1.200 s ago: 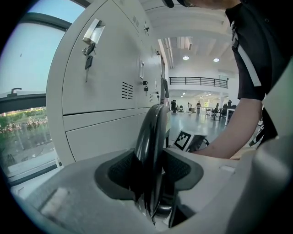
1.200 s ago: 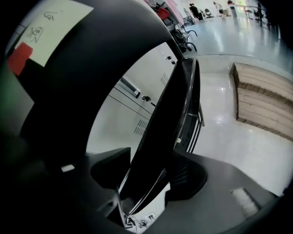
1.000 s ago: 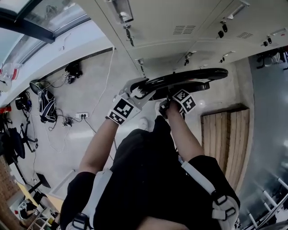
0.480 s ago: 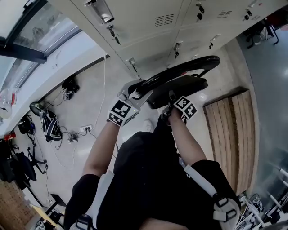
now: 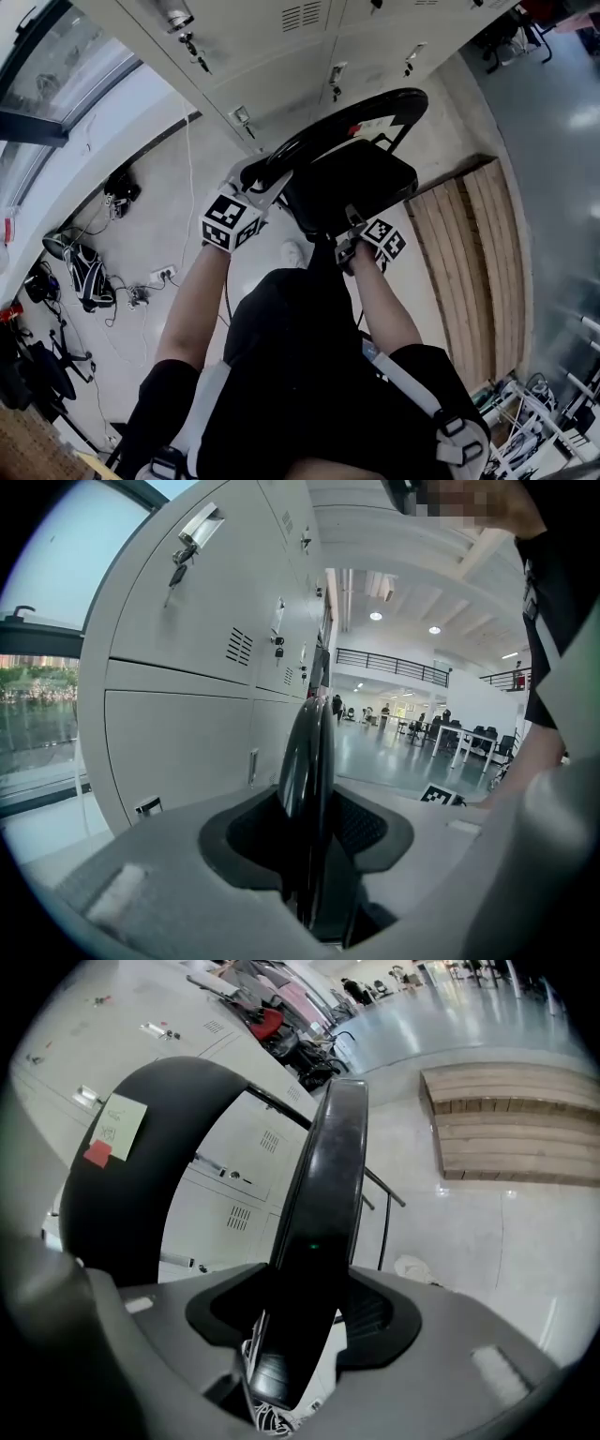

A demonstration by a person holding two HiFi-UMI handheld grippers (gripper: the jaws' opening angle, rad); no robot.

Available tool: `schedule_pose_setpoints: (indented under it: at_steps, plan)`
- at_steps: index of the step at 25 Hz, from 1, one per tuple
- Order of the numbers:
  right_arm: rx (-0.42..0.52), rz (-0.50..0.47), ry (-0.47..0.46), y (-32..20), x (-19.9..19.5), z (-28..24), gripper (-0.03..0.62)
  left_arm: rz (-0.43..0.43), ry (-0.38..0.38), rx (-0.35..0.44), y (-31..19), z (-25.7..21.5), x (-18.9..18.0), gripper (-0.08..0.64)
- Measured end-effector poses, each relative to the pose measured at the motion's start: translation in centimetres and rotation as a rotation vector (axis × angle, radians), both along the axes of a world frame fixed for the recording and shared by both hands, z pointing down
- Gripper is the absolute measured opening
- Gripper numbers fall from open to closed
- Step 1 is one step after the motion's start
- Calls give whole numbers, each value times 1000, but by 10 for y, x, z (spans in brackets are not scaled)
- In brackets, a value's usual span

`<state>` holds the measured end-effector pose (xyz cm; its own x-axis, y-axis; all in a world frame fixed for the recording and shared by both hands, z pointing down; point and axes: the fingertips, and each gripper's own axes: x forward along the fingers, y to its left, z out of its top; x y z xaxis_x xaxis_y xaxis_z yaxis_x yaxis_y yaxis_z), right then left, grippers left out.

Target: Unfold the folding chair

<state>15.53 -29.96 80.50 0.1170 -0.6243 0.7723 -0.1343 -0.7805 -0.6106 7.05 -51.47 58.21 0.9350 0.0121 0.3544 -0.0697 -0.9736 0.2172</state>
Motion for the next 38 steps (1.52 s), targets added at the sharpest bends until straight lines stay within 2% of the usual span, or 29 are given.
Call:
schedule_pose_setpoints:
  at_steps: [13, 19, 30, 34, 38]
  plan:
    - [26, 1, -146, 78, -13, 45, 244, -65, 25, 7, 4, 18, 1, 167]
    - [15, 12, -174, 116, -19, 76, 244, -104, 25, 28, 13, 31, 0, 175]
    - [28, -9, -241, 169, -43, 117, 250, -96, 39, 78, 58, 40, -10, 179]
    - [-20, -25, -256, 189, -51, 134, 255, -80, 38, 90, 80, 45, -14, 179]
    - [-1, -23, -249, 197, -51, 139, 252, -114, 40, 94, 84, 47, -14, 187]
